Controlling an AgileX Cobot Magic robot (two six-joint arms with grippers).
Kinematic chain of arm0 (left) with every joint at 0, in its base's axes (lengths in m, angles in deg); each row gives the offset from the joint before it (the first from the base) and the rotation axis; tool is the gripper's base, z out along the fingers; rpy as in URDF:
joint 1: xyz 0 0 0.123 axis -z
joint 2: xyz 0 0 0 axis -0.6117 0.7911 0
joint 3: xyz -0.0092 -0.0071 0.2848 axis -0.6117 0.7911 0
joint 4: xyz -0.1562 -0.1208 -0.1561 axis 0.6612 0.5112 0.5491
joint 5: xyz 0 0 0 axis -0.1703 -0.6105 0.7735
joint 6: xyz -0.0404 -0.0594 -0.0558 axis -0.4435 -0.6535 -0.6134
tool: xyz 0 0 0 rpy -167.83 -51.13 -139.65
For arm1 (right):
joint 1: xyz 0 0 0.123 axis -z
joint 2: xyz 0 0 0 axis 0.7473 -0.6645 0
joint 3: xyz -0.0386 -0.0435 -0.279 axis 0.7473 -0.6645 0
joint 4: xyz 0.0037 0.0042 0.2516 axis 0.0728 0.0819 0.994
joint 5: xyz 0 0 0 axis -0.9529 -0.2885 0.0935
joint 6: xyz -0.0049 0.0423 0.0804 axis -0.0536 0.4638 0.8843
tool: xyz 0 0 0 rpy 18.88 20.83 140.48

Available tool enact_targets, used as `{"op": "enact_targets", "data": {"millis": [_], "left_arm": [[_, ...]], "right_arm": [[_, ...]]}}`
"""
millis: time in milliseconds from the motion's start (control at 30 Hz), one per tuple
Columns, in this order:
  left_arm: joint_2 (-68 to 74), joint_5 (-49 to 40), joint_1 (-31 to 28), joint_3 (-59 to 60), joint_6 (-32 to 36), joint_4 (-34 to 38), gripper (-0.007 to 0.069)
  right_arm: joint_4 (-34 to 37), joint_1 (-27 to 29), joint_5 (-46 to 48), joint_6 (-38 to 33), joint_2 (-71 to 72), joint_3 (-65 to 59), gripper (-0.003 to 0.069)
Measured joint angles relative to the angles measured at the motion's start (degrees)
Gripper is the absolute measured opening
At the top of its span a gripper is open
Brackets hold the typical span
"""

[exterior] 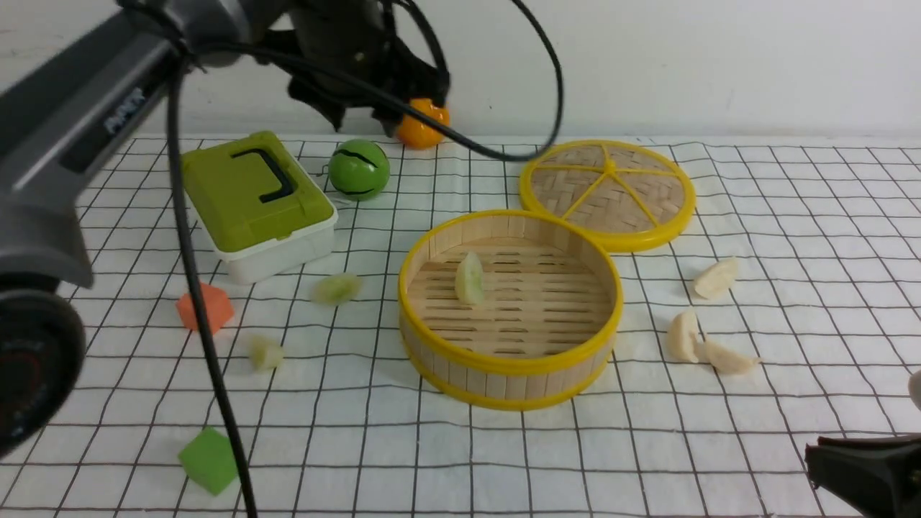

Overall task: Put the dumplings into the steamer on the table with the white tablecloth.
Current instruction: 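Place the dumpling into the bamboo steamer basket with the left gripper, then reach for and grasp a dumpling on the table with the left gripper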

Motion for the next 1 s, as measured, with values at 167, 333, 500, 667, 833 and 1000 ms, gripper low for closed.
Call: {"op": "enact_targets", "data": {"millis": [167,333,500,667,833,1000], "left_arm": [[1.6,3.1,-6.6,9.2,5.9,7.8,0.0389],[5.5,6.4,-8.3,14.7,16.7,13.0,0.039],[8.8,10.4,-8.2,15.1,24.4,16.4,0.039],[11.7,12.6,-8.2,15.1,26.9,14.3,0.039],[14.3,14.8,-8.2,15.1,26.9,12.7,0.039],[15.4,15.1,-8.2,15.0,27.0,12.7,0.0345]], "right_arm": [[0.0,0.0,0.3,0.0,0.0,0.0,0.0072],[0.0,0.0,0.4,0.0,0.0,0.0,0.0078],[0.0,0.0,0.4,0.0,0.0,0.0,0.0083],[-0.1,0.0,0.6,0.0,0.0,0.0,0.0084],[-0.6,0.0,2.2,0.0,0.0,0.0,0.0084],[-1.0,0.0,2.6,0.0,0.0,0.0,0.0087]]}}
